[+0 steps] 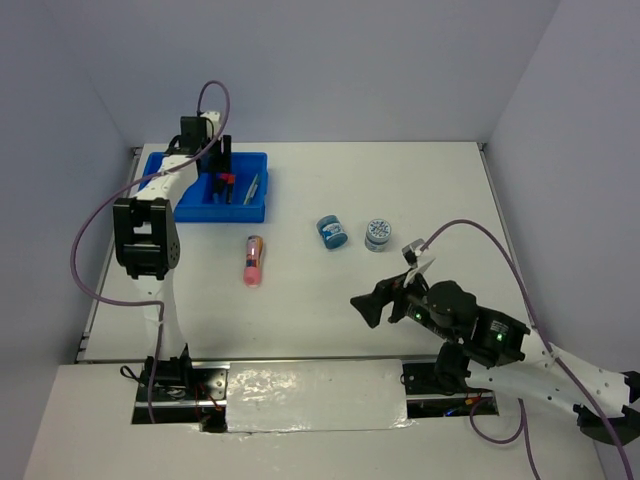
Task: Sort the stationery into containers
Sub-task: Place the pen in the storage box, then pick up the stationery from the center of the board.
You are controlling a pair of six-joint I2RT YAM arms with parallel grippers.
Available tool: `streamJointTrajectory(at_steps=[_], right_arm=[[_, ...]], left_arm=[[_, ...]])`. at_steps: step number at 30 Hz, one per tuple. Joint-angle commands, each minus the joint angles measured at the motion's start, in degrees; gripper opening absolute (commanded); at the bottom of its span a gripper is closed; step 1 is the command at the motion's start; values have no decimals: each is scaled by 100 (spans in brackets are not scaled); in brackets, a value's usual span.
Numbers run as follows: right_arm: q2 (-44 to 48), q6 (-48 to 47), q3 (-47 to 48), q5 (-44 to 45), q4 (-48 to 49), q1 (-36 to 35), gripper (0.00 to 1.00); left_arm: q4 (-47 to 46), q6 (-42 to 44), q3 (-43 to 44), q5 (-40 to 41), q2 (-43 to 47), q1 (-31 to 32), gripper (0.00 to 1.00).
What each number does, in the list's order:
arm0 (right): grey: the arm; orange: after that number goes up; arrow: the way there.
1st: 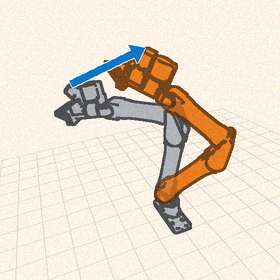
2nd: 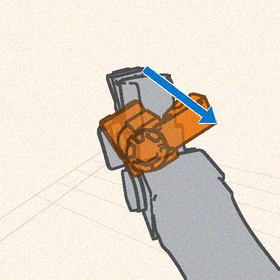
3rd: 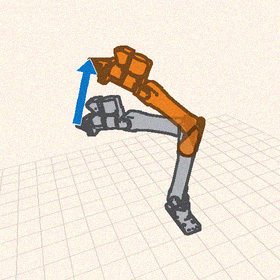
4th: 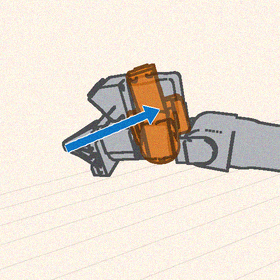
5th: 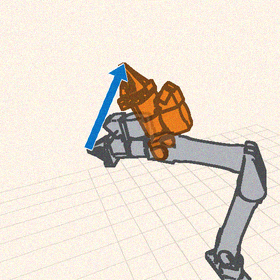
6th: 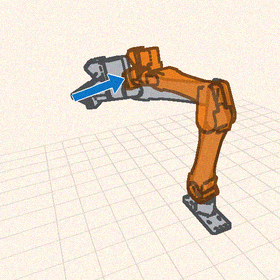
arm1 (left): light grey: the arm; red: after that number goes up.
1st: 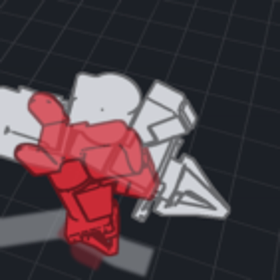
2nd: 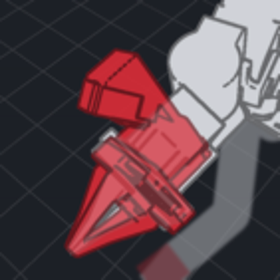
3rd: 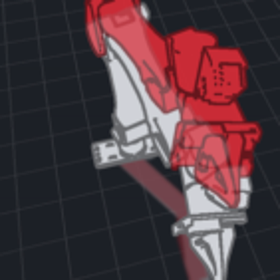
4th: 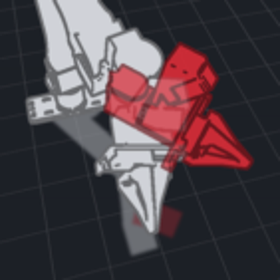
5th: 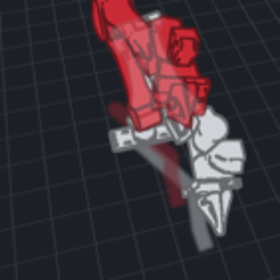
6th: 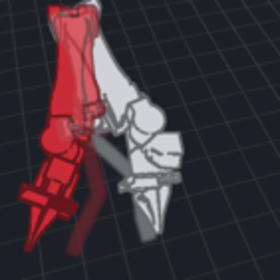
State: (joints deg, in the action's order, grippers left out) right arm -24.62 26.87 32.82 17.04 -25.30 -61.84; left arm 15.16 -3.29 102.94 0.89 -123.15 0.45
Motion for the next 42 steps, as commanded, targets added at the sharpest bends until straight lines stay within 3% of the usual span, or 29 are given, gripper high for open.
streamJointTrajectory(at_steps=[1,7,14,17,18,23,27,30,35,42], right_arm=[[-113,-42,76,-113,402,14,100],[-604,55,-21,-17,649,6,100],[-1676,766,41,1125,666,6,100],[-2019,802,-65,1083,1158,6,100],[-2246,880,-74,1039,1281,6,100],[-2890,1277,163,829,1448,6,100],[-3110,1224,269,450,1651,-29,100],[-3040,1320,208,362,1642,-47,100],[-2637,1373,-56,99,1704,-56,100],[-2144,1294,-153,-139,1449,-100,100]], left_arm=[[-364,-119,87,-115,150,26,82],[-207,-619,419,-483,1045,26,99],[1145,-1420,1351,-484,1961,43,99],[1909,-1753,1283,-493,2505,43,99],[1964,-1789,1047,-528,2733,43,99],[1035,-2131,-2230,-1177,4816,148,99],[656,-2307,-4214,-713,5888,981,99],[287,-2606,-5035,-319,6005,1569,99],[225,-2861,-5213,350,5285,2362,99],[-294,-2791,-5310,439,4302,2425,99]])
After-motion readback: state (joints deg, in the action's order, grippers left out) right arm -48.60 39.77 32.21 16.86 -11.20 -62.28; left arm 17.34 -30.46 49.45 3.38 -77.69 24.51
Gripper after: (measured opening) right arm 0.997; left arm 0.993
